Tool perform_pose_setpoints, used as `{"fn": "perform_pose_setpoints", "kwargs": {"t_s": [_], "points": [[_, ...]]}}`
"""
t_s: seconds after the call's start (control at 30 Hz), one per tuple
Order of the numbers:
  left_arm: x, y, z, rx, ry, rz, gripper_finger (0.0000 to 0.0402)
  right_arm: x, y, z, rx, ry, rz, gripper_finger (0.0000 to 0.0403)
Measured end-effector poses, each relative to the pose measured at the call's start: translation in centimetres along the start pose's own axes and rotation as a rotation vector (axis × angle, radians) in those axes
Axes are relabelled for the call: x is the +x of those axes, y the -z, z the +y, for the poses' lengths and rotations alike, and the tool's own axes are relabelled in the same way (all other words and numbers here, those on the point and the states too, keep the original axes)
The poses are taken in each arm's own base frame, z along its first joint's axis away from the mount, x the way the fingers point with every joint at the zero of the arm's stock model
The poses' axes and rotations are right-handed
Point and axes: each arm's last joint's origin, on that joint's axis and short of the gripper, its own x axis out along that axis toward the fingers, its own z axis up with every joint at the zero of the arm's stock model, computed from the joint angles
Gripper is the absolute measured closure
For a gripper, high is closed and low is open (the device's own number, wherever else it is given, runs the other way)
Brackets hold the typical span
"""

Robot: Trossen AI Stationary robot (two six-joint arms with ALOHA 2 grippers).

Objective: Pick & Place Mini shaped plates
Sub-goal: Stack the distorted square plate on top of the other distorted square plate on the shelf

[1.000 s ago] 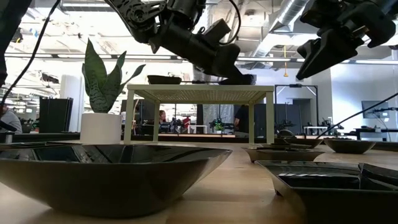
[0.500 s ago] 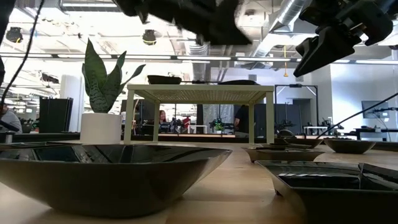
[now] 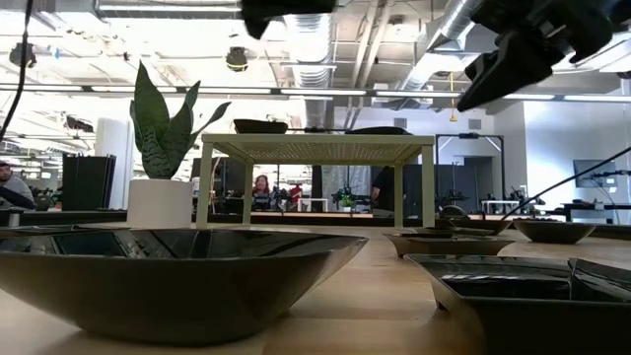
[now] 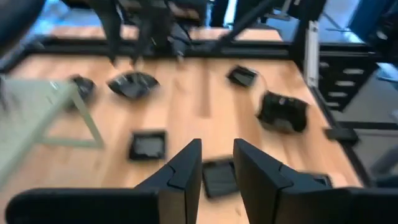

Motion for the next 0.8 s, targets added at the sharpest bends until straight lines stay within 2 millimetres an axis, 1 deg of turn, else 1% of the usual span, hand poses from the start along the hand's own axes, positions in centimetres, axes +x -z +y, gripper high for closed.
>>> {"fn": "perform_pose_setpoints", "kwargs": {"t_s": [0.07,0.23,0.4,0.57,0.73,0.8], "points": [[-0.7,1.5,-0.4,-0.031,0.015,0.031,0.0307,0.0,-0.3,0.0,-0.001,-0.001,-0.029,0.0294],[-2.2,5.4,-1.0,-0.124,0.043,0.122,0.0307,0.0,-0.7,0.0,-0.08,0.001,-0.071,0.0294],[-3.8,8.5,-1.4,-0.122,0.069,0.184,0.0307,0.0,-0.8,0.0,-0.083,0.001,-0.081,0.0294],[-4.5,10.7,-1.8,-0.153,0.093,0.242,0.0307,0.3,-0.9,0.1,-0.077,0.001,-0.085,0.0294],[-4.7,11.8,-2.8,-0.351,0.171,0.336,0.0307,1.1,-1.5,0.3,-0.079,-0.001,-0.126,0.0294],[-4.8,12.1,-3.4,-0.425,0.218,0.381,0.0307,1.6,-1.7,0.4,-0.106,-0.001,-0.134,0.0294]]}}
